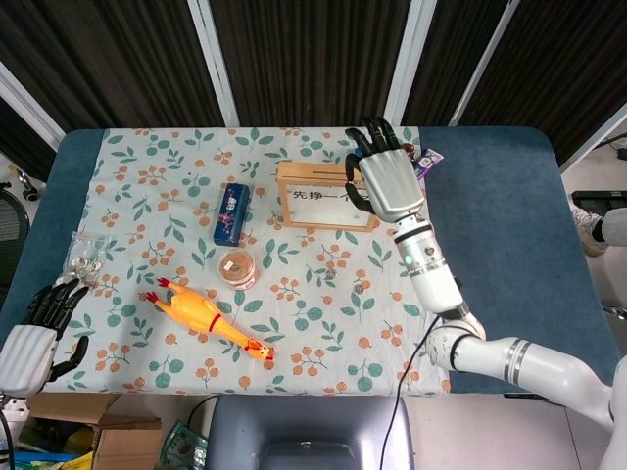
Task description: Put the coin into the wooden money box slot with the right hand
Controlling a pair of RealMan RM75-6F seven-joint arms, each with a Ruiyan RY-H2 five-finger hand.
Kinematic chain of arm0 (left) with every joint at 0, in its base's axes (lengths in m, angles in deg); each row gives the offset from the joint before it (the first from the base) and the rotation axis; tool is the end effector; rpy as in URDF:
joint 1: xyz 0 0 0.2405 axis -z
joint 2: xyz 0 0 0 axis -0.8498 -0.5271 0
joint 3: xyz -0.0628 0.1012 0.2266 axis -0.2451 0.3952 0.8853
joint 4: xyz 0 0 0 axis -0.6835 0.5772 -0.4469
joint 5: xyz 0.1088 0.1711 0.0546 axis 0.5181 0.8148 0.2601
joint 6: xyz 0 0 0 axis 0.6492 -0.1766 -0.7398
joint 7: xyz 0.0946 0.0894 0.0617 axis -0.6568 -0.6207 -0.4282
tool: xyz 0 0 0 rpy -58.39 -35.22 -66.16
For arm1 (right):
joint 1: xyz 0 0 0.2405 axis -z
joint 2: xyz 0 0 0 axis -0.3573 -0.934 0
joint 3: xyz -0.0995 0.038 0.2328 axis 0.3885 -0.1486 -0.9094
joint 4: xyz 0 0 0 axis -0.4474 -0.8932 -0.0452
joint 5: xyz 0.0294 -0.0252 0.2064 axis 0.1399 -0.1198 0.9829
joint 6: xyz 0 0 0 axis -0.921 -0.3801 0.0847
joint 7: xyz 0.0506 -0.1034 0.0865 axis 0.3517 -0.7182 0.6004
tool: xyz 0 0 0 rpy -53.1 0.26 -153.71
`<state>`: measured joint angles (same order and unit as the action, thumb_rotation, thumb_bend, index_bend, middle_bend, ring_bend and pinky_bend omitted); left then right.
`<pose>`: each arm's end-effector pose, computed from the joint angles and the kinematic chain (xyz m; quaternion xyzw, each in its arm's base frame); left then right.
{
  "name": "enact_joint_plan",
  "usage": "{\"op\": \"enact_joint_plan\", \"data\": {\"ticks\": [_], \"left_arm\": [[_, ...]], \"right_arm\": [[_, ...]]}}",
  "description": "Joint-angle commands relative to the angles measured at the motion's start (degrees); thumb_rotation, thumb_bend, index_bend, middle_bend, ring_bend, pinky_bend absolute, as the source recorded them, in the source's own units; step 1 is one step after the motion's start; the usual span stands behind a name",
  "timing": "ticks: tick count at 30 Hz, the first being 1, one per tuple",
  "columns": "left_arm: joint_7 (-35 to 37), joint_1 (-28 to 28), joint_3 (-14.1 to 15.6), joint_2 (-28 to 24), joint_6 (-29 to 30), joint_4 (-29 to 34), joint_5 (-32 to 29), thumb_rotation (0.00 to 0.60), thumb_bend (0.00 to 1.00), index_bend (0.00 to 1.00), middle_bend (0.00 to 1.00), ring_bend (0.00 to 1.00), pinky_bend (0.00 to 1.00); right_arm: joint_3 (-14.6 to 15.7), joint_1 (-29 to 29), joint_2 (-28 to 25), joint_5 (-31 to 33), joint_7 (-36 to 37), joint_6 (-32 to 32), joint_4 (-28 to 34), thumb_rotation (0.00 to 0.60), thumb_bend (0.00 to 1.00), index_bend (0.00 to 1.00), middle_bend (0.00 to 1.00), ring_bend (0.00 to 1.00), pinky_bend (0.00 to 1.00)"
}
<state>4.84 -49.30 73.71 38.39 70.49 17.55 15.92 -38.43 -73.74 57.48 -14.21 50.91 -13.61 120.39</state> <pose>-0.3133 0.1952 0.1553 -0.6413 -0.3508 -0.4315 0.5286 -0.0352 -0.4352 0.1045 0.6535 -0.2572 0.4882 0.5180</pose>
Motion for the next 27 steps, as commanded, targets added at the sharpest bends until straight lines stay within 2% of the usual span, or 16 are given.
{"op": "enact_joint_plan", "data": {"ticks": [1,8,14,22,27], "left_arm": [[0.3,0.3,-0.2,0.0,-0.6,-0.1,-0.5,0.600,0.48,0.00,0.00,0.00,0.04],[0.9,1.0,-0.6,0.2,-2.3,-0.6,-1.7,0.600,0.48,0.00,0.00,0.00,0.04],[1.0,1.5,-0.7,0.4,-3.3,-0.7,-2.0,0.600,0.48,0.00,0.00,0.00,0.04],[1.0,1.8,-0.7,0.5,-3.9,-0.8,-2.3,0.600,0.48,0.00,0.00,0.00,0.04],[1.3,1.8,-0.7,0.4,-3.9,-0.8,-2.5,0.600,0.48,0.00,0.00,0.00,0.04]], "right_arm": [[-3.4,-4.7,0.1,9.8,-1.0,3.0,-2.8,0.600,0.58,0.78,0.28,0.00,0.00],[-3.5,-9.5,0.4,19.9,-1.3,6.0,-8.0,0.600,0.58,0.78,0.28,0.00,0.00],[-0.9,-12.2,0.7,26.2,-2.6,8.2,-11.8,0.600,0.58,0.78,0.28,0.00,0.00],[4.4,-15.0,2.9,26.4,-4.2,9.5,-17.3,0.600,0.58,0.78,0.28,0.00,0.00],[5.9,-16.5,4.6,24.9,-3.6,9.7,-20.4,0.600,0.58,0.78,0.28,0.00,0.00]]}}
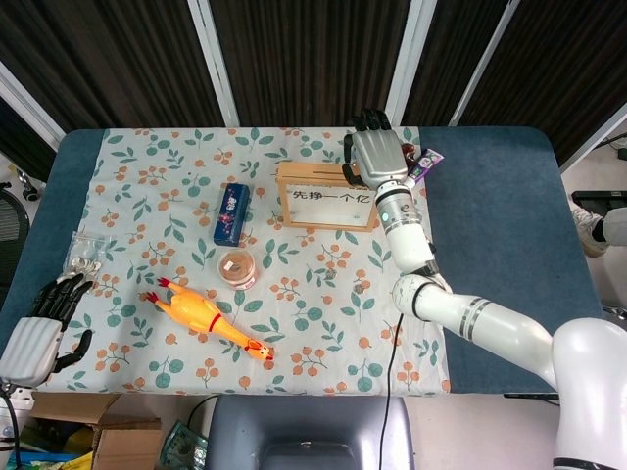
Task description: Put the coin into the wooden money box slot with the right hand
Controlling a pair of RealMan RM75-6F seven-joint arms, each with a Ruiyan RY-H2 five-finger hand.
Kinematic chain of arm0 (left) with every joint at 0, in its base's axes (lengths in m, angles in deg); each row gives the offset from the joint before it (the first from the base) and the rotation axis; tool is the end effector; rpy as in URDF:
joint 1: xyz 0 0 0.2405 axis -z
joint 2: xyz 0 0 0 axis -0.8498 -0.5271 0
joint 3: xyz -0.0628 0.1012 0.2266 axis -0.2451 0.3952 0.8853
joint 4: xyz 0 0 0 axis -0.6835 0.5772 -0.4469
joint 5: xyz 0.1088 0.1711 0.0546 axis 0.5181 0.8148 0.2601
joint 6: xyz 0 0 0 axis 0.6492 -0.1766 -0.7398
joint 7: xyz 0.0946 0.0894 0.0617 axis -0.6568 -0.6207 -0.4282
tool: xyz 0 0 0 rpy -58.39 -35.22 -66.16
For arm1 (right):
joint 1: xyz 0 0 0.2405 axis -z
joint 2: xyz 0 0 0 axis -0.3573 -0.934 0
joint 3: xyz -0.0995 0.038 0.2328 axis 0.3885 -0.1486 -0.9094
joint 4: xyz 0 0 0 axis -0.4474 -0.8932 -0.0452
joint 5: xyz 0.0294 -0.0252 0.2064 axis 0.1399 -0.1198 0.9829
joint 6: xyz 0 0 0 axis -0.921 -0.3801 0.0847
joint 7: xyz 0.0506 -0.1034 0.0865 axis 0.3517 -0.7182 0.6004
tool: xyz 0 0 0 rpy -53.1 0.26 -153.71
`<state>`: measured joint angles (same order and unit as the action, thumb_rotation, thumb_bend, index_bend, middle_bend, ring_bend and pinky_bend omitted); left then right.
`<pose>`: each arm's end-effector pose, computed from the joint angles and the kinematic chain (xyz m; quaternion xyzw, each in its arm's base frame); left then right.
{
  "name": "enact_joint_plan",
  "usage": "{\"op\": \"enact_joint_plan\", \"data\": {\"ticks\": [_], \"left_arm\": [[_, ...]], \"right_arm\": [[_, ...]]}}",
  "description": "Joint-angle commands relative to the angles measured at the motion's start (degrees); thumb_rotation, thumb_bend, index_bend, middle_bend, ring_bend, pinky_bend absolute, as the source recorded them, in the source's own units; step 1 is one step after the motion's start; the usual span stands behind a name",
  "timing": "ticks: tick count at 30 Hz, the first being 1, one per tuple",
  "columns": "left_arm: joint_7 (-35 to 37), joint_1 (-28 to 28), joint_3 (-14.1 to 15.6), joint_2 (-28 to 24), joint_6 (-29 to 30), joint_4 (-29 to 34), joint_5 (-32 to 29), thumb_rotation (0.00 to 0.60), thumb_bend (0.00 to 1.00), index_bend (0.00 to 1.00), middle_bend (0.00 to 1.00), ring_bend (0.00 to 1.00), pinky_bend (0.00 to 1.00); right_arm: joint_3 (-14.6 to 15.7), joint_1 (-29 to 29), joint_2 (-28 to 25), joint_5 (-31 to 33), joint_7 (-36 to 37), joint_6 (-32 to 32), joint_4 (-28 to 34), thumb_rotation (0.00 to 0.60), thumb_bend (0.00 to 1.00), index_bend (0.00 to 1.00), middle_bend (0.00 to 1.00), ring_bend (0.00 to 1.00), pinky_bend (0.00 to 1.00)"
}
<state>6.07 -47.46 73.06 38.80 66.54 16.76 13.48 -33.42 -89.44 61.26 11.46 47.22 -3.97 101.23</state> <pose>-0.3180 0.2093 0.1506 -0.6401 -0.3708 -0.4191 0.5264 -0.0258 -0.5010 0.0808 0.6535 -0.3462 0.3986 0.5424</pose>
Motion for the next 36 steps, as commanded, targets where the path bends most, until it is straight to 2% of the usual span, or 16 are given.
{"op": "enact_joint_plan", "data": {"ticks": [1,10,28,31,36], "left_arm": [[0.2,0.0,-0.1,-0.1,0.1,-0.1,-0.1,0.600,0.48,0.00,0.00,0.00,0.04],[0.9,-0.1,-0.1,-0.3,0.3,-0.2,-0.2,0.600,0.48,0.00,0.00,0.00,0.04],[1.0,0.3,-0.1,-0.1,-0.4,-0.4,-0.4,0.600,0.48,0.00,0.00,0.00,0.04],[0.9,0.3,-0.1,-0.1,-0.5,-0.4,-0.5,0.600,0.48,0.00,0.00,0.00,0.04],[0.9,0.4,-0.1,-0.1,-0.7,-0.3,-0.6,0.600,0.48,0.00,0.00,0.00,0.04]], "right_arm": [[1.4,-1.1,1.2,-1.0,-0.2,-0.1,-2.2,0.600,0.58,0.78,0.28,0.00,0.00],[2.7,-2.5,3.9,-0.2,0.6,1.0,-6.0,0.600,0.58,0.78,0.28,0.00,0.00],[4.1,-3.1,4.2,0.6,0.5,1.0,-6.6,0.600,0.58,0.76,0.28,0.00,0.00],[4.4,-3.1,4.1,1.0,0.2,1.2,-6.5,0.600,0.58,0.72,0.28,0.00,0.00],[4.8,-3.1,3.7,1.6,-0.4,1.1,-6.1,0.600,0.58,0.58,0.24,0.00,0.00]]}}
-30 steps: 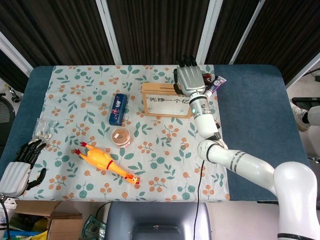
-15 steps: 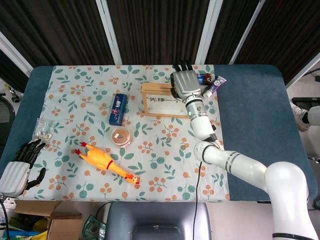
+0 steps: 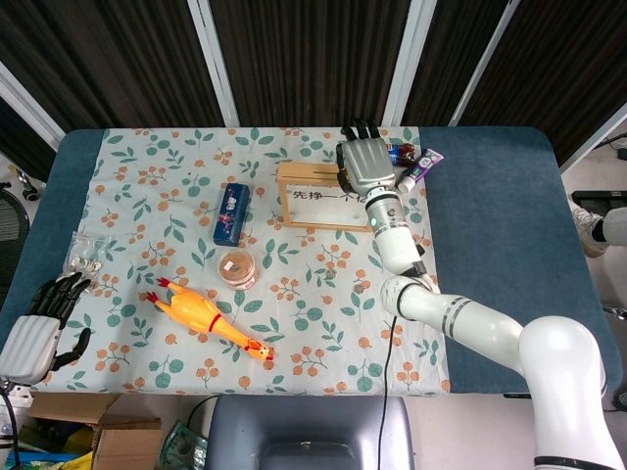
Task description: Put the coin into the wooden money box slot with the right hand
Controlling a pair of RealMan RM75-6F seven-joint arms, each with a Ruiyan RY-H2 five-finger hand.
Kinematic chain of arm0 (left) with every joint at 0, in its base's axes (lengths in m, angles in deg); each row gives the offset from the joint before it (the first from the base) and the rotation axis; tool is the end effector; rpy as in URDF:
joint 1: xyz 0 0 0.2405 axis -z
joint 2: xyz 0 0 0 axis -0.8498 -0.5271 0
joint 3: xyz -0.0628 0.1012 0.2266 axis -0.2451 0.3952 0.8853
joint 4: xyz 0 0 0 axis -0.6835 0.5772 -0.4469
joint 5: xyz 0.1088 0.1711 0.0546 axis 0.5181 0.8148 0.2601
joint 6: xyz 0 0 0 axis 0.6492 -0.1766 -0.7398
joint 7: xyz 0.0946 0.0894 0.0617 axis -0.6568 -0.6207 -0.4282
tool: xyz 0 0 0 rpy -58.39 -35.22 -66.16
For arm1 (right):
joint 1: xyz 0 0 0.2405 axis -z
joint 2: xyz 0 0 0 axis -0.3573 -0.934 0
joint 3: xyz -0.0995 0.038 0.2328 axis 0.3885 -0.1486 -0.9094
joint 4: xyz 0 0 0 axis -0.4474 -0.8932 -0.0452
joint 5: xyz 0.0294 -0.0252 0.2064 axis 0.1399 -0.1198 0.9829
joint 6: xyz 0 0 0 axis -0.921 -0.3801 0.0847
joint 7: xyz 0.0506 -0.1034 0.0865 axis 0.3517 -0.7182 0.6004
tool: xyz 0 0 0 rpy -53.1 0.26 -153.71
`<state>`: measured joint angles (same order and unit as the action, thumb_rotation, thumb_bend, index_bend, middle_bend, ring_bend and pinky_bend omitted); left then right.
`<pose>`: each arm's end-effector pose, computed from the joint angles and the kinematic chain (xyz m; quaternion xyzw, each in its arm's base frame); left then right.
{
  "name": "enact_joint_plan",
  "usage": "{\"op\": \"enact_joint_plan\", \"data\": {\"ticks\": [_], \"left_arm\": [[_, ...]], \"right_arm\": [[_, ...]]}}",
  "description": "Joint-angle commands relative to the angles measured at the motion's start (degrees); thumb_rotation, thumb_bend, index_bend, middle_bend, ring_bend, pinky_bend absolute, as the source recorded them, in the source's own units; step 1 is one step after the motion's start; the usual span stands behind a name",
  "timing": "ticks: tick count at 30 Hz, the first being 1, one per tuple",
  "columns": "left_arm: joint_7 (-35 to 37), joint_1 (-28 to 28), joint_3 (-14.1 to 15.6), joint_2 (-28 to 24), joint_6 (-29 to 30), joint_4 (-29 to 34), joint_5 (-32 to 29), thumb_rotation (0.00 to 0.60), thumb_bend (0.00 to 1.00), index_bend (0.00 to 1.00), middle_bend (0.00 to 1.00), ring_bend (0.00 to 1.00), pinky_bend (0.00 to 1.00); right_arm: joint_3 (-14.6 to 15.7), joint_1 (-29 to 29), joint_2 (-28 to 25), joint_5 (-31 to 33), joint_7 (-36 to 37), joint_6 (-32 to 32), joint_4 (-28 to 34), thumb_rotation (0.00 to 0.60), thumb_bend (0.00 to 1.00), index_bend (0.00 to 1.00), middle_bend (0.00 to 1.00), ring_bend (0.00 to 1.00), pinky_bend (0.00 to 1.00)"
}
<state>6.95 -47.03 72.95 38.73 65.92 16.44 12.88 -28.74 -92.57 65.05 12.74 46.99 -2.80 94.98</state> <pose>-0.3195 0.2126 0.1515 -0.6376 -0.3760 -0.4192 0.5257 -0.0291 -0.5067 0.0565 0.6727 -0.3311 0.3664 0.5510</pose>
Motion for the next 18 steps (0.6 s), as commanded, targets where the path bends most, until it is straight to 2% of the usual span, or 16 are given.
{"op": "enact_joint_plan", "data": {"ticks": [1,12,15,18], "left_arm": [[0.0,0.0,0.0,0.0,-0.1,0.0,-0.1,0.600,0.48,0.00,0.00,0.00,0.04],[0.1,0.1,0.0,-0.1,0.0,0.1,0.0,0.600,0.48,0.00,0.00,0.00,0.04],[0.1,0.1,0.0,-0.1,0.1,0.2,0.1,0.600,0.48,0.00,0.00,0.00,0.04],[-0.1,0.0,0.1,-0.1,0.4,0.3,0.4,0.600,0.48,0.00,0.00,0.00,0.04]], "right_arm": [[0.1,0.0,-0.2,0.4,-0.3,-0.1,0.2,0.600,0.58,0.55,0.23,0.00,0.00],[-0.6,0.8,-1.3,-1.9,2.6,-2.4,2.5,0.600,0.58,0.50,0.22,0.00,0.00],[-1.5,2.8,-4.1,-5.8,6.2,-4.8,8.7,0.600,0.58,0.45,0.20,0.00,0.00],[-1.1,7.1,-9.2,-12.2,10.2,-9.0,19.4,0.600,0.52,0.39,0.18,0.00,0.00]]}}
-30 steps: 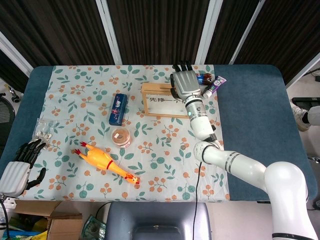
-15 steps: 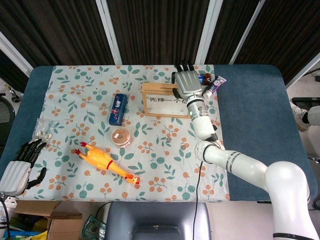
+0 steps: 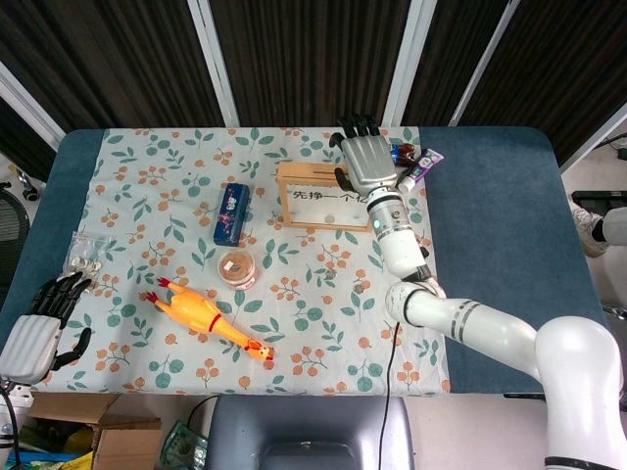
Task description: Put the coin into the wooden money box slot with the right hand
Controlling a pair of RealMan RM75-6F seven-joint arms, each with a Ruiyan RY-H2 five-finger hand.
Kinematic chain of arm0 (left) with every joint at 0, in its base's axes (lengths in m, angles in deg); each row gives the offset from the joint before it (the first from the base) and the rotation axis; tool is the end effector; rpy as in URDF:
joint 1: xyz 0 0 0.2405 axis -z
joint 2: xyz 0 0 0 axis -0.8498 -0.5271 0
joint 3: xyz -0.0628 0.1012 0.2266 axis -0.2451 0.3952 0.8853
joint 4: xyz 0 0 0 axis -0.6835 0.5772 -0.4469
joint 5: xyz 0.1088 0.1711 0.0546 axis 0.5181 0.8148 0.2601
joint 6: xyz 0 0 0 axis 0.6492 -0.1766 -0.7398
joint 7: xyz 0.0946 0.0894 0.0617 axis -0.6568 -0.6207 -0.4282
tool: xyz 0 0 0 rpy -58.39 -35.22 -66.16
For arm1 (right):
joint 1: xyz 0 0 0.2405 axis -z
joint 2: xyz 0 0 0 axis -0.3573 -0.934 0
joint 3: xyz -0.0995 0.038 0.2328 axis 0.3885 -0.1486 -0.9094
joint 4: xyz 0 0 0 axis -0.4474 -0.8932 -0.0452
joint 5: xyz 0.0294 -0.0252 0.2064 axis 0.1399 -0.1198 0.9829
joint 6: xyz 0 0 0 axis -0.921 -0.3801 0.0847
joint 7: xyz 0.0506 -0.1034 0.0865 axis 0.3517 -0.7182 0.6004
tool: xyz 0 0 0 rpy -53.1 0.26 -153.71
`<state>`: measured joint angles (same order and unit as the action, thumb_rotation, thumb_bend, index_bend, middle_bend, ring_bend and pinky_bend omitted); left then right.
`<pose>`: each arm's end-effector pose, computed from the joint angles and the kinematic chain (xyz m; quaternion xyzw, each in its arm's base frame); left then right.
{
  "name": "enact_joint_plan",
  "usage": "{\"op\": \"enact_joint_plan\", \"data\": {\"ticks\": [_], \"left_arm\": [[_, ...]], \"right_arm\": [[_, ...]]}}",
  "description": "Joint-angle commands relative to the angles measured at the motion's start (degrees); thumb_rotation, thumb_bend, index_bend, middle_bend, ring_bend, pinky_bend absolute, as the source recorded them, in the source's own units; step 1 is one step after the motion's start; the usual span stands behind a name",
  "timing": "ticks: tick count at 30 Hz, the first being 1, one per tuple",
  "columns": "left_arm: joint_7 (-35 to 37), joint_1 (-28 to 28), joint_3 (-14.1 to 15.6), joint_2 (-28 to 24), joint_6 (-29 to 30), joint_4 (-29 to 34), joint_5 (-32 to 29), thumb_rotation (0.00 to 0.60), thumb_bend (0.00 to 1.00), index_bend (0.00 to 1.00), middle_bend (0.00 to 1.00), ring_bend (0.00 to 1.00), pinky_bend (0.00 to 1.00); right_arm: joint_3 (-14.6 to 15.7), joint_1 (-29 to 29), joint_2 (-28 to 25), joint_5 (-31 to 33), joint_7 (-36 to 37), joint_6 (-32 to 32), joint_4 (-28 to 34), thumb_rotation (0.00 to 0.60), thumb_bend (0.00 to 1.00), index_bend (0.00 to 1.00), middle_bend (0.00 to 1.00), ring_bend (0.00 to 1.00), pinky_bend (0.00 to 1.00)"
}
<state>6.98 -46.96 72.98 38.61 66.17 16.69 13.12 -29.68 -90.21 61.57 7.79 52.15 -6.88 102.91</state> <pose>-0.3178 0.2127 0.1518 -0.6382 -0.3745 -0.4220 0.5238 -0.0204 -0.4908 0.0704 0.6633 -0.3302 0.4153 0.5278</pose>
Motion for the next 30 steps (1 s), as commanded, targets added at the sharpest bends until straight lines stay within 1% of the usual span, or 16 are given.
{"op": "enact_joint_plan", "data": {"ticks": [1,3,4,6,7,9,10,12,13,15,17,19,23,25,28,30], "left_arm": [[-0.3,-0.1,0.1,0.0,0.3,0.1,0.3,0.600,0.48,0.00,0.00,0.00,0.04],[-0.6,-0.2,0.2,0.0,0.5,0.3,0.5,0.600,0.48,0.00,0.00,0.00,0.04],[-0.8,-0.2,0.2,0.1,0.6,0.4,0.6,0.600,0.48,0.00,0.00,0.00,0.04],[-1.2,-0.2,0.3,0.1,0.6,0.6,0.7,0.600,0.48,0.00,0.00,0.00,0.04],[-1.4,-0.2,0.4,0.2,0.5,0.7,0.8,0.600,0.48,0.00,0.00,0.00,0.04],[-1.8,-0.2,0.5,0.3,0.4,0.8,0.9,0.600,0.48,0.00,0.00,0.00,0.04],[-2.0,-0.1,0.5,0.3,0.3,0.8,0.9,0.600,0.48,0.00,0.00,0.00,0.04],[-2.2,0.0,0.6,0.4,0.2,0.9,1.0,0.600,0.48,0.00,0.00,0.00,0.04],[-2.3,0.0,0.6,0.4,0.1,0.9,1.0,0.600,0.48,0.00,0.00,0.00,0.04],[-2.5,0.1,0.7,0.5,0.0,0.9,1.1,0.600,0.48,0.00,0.00,0.00,0.04],[-2.5,0.1,0.8,0.5,0.1,1.0,1.3,0.600,0.48,0.00,0.00,0.00,0.04],[-2.3,0.0,0.8,0.4,0.4,1.0,1.5,0.600,0.48,0.00,0.00,0.00,0.04],[-1.7,-0.1,0.8,0.2,0.8,0.9,1.4,0.600,0.48,0.00,0.00,0.00,0.04],[-1.4,-0.2,0.8,0.1,0.8,0.9,1.4,0.600,0.48,0.00,0.00,0.00,0.04],[-0.7,-0.2,0.7,-0.1,1.0,0.7,1.3,0.600,0.48,0.00,0.00,0.00,0.04],[-0.3,-0.3,0.7,-0.2,1.1,0.5,1.3,0.600,0.48,0.00,0.00,0.00,0.04]], "right_arm": [[0.5,6.8,-8.1,-9.3,5.6,-6.7,16.1,0.600,0.48,0.37,0.17,0.00,0.00],[1.9,9.9,-11.8,-12.1,6.1,-9.0,23.1,0.600,0.42,0.34,0.14,0.00,0.00],[3.1,12.0,-14.1,-14.2,6.0,-10.9,27.3,0.600,0.38,0.33,0.13,0.00,0.00],[4.9,15.1,-16.6,-18.0,6.7,-13.9,32.3,0.600,0.34,0.31,0.12,0.00,0.00],[6.3,17.5,-17.7,-21.0,7.7,-16.1,34.9,0.600,0.32,0.31,0.12,0.00,0.00],[8.7,20.8,-18.5,-25.6,9.7,-19.0,37.4,0.600,0.30,0.31,0.12,0.00,0.00],[10.7,22.8,-18.7,-28.5,10.9,-20.4,38.2,0.600,0.30,0.32,0.12,0.00,0.00],[13.6,25.4,-18.4,-32.4,12.6,-21.7,38.2,0.600,0.30,0.33,0.12,0.00,0.00],[15.2,27.0,-17.9,-34.4,13.7,-22.5,37.5,0.600,0.30,0.35,0.12,0.00,0.00],[16.9,28.8,-16.3,-36.8,15.1,-23.7,35.5,0.600,0.30,0.37,0.12,0.00,0.00],[19.1,30.9,-13.7,-38.7,16.9,-24.3,32.1,0.600,0.30,0.40,0.12,0.00,0.00],[20.5,32.4,-10.7,-40.0,19.7,-24.1,27.9,0.600,0.31,0.43,0.12,0.00,0.00],[21.6,33.4,-5.4,-40.3,24.5,-20.9,20.6,0.600,0.38,0.46,0.12,0.00,0.00],[21.8,33.6,-2.7,-41.1,25.5,-20.4,16.9,0.600,0.40,0.47,0.12,0.00,0.00],[22.5,33.7,2.3,-42.0,26.1,-18.1,9.8,0.600,0.43,0.51,0.12,0.00,0.00],[22.6,33.5,4.8,-42.0,26.0,-16.5,6.1,0.600,0.44,0.52,0.12,0.00,0.00]]}}
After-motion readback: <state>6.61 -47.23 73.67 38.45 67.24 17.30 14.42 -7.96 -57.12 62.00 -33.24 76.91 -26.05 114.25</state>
